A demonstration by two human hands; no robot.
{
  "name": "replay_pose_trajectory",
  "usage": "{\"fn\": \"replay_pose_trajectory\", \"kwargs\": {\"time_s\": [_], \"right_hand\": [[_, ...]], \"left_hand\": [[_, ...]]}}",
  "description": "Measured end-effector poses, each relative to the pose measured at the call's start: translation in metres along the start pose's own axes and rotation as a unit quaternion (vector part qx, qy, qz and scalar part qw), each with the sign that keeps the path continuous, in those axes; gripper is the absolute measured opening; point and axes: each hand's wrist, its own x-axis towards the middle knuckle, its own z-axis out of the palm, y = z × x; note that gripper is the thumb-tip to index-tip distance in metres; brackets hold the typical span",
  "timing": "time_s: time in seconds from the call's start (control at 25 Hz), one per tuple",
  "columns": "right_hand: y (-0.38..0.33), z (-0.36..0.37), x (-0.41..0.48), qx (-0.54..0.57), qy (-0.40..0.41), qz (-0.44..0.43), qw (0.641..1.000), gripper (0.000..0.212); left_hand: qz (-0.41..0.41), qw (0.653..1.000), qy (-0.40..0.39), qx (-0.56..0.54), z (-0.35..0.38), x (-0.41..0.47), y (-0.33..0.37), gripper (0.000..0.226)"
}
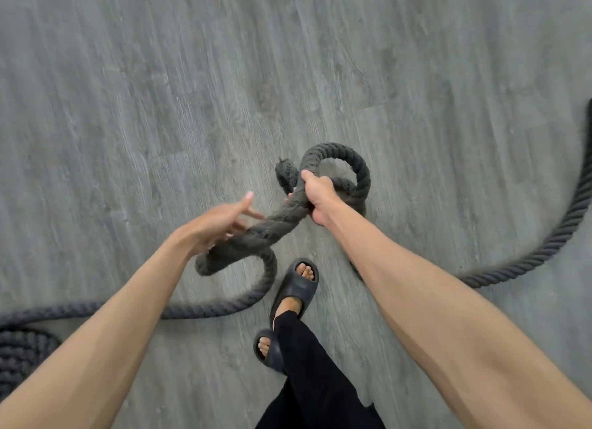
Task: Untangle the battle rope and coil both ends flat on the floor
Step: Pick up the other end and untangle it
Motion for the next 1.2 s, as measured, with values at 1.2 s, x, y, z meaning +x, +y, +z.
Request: {"fn": "replay_pose_trajectory", "kwargs": {"time_s": [1.2], "right_hand": [[0.114,-0.182,0.261,-0.511,0.181,-0.112,0.833,0.065]], "left_hand": [[0.013,0.797,0.458,0.393,0.007,0.312,-0.050,0.051]]}}
